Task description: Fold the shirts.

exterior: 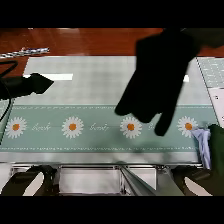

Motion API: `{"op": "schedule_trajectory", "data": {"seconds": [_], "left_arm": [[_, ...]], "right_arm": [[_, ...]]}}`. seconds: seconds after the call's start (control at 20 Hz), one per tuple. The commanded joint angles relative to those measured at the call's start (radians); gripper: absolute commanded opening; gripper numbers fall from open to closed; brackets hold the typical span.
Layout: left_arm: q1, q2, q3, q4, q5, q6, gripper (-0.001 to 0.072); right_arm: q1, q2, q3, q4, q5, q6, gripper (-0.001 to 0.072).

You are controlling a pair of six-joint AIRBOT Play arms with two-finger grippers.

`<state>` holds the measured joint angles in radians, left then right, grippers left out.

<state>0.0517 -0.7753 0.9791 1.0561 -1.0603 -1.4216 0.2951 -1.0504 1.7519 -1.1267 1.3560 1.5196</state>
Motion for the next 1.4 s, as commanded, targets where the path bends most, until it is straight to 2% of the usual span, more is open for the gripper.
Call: {"op": "schedule_trajectory", "data": {"seconds": [0.0,0.2,0.4,0.55,0.6,0.65,0.7,0.9,0.95,1.1,1.2,1.35], "left_arm": [[0.010,0.003,0.003,-0.002,-0.038,0.019,0.0504],[0.010,0.003,0.002,-0.001,-0.082,0.023,0.0504],[0.010,0.003,0.000,0.014,-0.110,0.023,0.0504],[0.010,-0.002,-0.006,0.013,-0.101,0.023,0.0504],[0.010,-0.006,-0.021,0.013,-0.095,0.023,0.0504],[0.010,-0.013,-0.039,0.013,-0.093,0.023,0.0504],[0.006,-0.023,-0.064,0.013,-0.093,0.023,0.0504],[-0.021,-0.072,-0.186,0.012,-0.102,0.023,0.0504],[-0.021,-0.082,-0.220,0.011,-0.110,0.023,0.0504],[-0.021,-0.091,-0.332,-0.027,-0.128,0.025,0.0504],[-0.021,-0.094,-0.427,-0.154,-0.108,0.098,0.0504],[-0.047,-0.145,-0.554,-0.406,-0.026,0.249,0.0504]], "right_arm": [[0.271,-0.080,-0.183,-0.159,-0.204,0.098,0.0021],[0.375,-0.333,-0.223,-0.119,-0.351,0.174,0.0021],[0.381,-0.563,-0.223,0.137,-0.476,0.150,0.0022],[0.381,-0.651,-0.222,0.332,-0.489,0.068,0.0022],[0.381,-0.660,-0.222,0.364,-0.488,0.048,0.0069],[0.377,-0.659,-0.218,0.381,-0.478,0.035,0.0300],[0.360,-0.658,-0.194,0.388,-0.438,0.013,0.0408],[0.152,-0.586,-0.068,0.371,-0.217,0.002,0.0408],[0.077,-0.542,-0.068,0.333,-0.196,0.005,0.0408],[-0.143,-0.416,-0.117,0.090,-0.128,0.088,0.0407],[-0.233,-0.362,-0.247,0.035,-0.144,0.091,0.0407],[-0.290,-0.339,-0.472,0.035,-0.214,0.071,0.0407]]}}
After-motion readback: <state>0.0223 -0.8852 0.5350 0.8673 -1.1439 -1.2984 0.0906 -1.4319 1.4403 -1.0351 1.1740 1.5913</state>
